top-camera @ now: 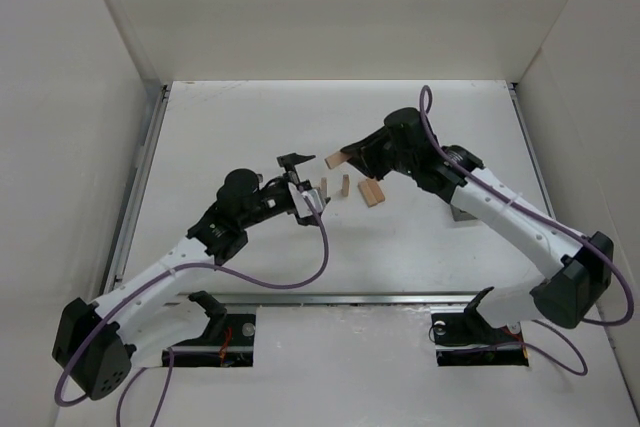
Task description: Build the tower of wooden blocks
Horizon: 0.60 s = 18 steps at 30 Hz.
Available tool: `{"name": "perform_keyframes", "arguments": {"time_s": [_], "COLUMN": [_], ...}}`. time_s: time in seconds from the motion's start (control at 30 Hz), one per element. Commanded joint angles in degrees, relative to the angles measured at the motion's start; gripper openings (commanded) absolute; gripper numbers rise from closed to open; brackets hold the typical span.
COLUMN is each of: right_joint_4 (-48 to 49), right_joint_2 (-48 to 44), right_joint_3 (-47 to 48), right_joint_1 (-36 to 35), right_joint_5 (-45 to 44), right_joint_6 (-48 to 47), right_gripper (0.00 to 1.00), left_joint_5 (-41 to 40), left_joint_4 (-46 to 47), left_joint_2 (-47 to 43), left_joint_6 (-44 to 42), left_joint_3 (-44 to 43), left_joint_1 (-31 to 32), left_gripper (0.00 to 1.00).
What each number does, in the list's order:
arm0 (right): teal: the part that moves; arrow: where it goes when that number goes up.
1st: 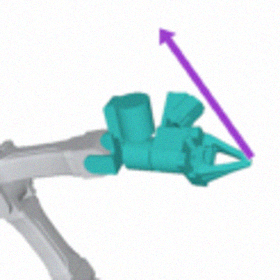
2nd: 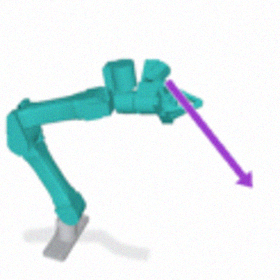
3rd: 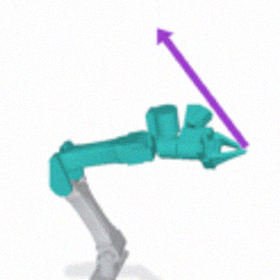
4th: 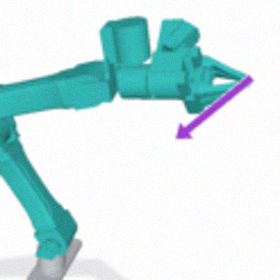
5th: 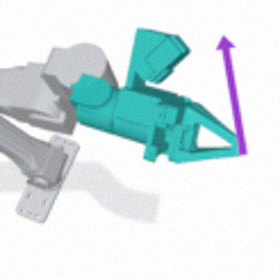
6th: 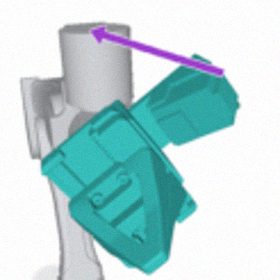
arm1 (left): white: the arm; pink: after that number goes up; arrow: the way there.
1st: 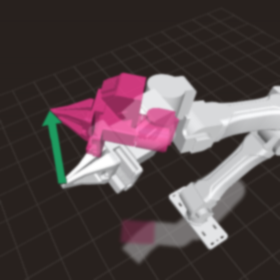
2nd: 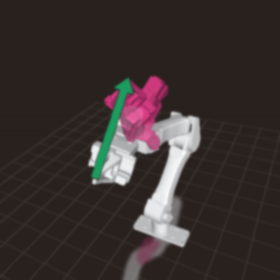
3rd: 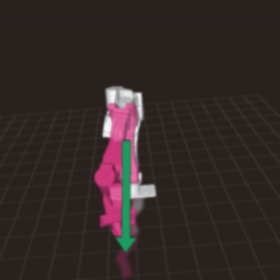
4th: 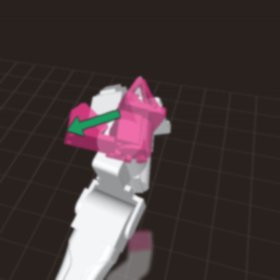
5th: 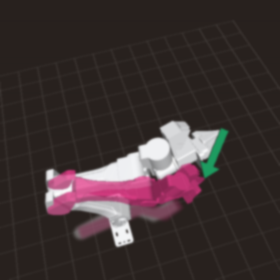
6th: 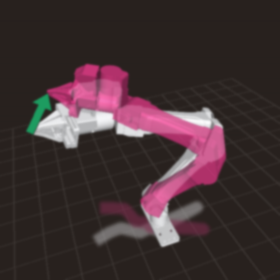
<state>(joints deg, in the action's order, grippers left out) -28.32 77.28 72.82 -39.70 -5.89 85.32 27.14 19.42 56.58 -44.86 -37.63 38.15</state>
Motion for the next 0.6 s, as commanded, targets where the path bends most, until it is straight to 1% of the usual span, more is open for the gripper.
{"name": "perform_keyframes", "arguments": {"time_s": [0.0,0.03,0.07,0.17,0.2,0.23,0.27,0.43,0.57], "right_joint_4": [-7.6,-9.1,-9.1,-11.8,-12.6,-13.5,-14.9,-14.2,-16.1], "right_joint_2": [3.5,4.5,6.2,8.8,9.4,9.4,10.3,12.6,16.5], "right_joint_3": [6.3,6.3,6.9,7.4,7.9,8.6,8.6,9.6,13.3], "right_joint_1": [0.2,0.2,0.2,0.2,0.2,0.2,0.2,0.2,-0.3], "right_joint_5": [-1.5,-0.7,0.0,0.6,0.6,0.6,0.6,0.1,-0.4], "right_joint_6": [1.6,1.6,3.4,5.5,6.8,7.5,8.4,13.7,14.3], "right_gripper": [0.0,0.0,0.0,0.0,0.0,0.0,0.0,0.0,0.0], "left_joint_5": [-6.3,-7.6,-11.0,-16.4,-19.5,-20.7,-21.7,-24.9,-27.5], "left_joint_4": [0.1,0.1,0.1,0.1,0.1,-0.5,-0.5,-0.5,0.1], "left_joint_2": [-4.8,-6.5,-7.3,-9.8,-10.3,-11.0,-12.3,-14.9,-16.9], "left_joint_6": [8.4,12.0,13.6,18.9,19.6,20.2,20.7,22.4,23.9], "left_joint_3": [2.1,3.2,3.2,4.4,4.4,4.9,5.6,8.5,11.3], "left_joint_1": [0.3,0.3,0.3,0.3,0.3,0.3,0.3,0.3,0.3], "left_gripper": [1.0,1.0,1.0,1.0,1.0,1.0,1.0,1.0,1.0]}}
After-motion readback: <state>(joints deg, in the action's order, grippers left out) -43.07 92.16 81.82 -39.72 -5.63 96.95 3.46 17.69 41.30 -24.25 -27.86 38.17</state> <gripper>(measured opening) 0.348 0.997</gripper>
